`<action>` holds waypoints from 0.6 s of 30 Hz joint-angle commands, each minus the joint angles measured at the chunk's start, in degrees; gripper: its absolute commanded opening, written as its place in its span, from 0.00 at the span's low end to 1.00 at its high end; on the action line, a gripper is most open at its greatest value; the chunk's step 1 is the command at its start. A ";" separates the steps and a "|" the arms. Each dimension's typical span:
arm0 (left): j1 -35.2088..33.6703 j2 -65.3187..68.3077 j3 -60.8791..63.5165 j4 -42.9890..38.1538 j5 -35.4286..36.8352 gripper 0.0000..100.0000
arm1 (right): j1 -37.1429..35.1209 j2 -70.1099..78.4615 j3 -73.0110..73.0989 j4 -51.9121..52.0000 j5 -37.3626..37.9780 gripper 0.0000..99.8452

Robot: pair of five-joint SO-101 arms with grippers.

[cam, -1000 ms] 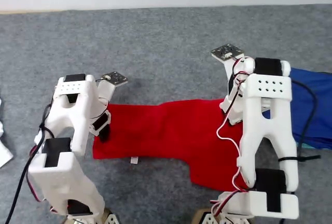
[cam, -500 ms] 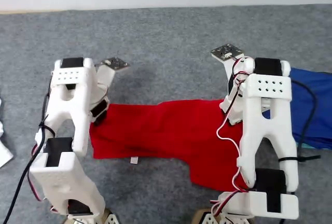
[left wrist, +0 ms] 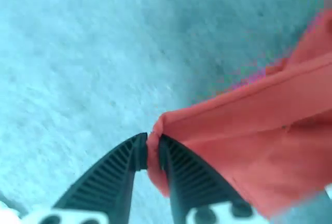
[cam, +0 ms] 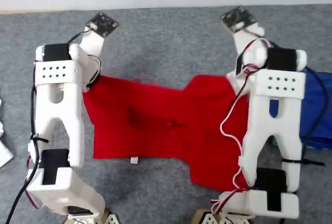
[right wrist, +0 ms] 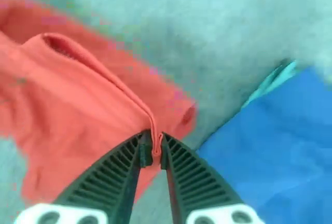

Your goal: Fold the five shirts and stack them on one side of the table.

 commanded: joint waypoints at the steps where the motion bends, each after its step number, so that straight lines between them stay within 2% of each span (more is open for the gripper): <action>1: -0.18 -3.25 -1.98 -6.33 0.70 0.00 | 1.98 1.27 -3.60 -7.25 0.26 0.01; 12: -0.18 4.22 -2.33 -23.12 0.70 0.00 | 1.89 9.89 -3.78 -32.75 0.44 0.01; 18: 0.35 6.86 -2.33 -30.42 0.62 0.00 | 2.07 12.79 -3.78 -44.79 5.19 0.01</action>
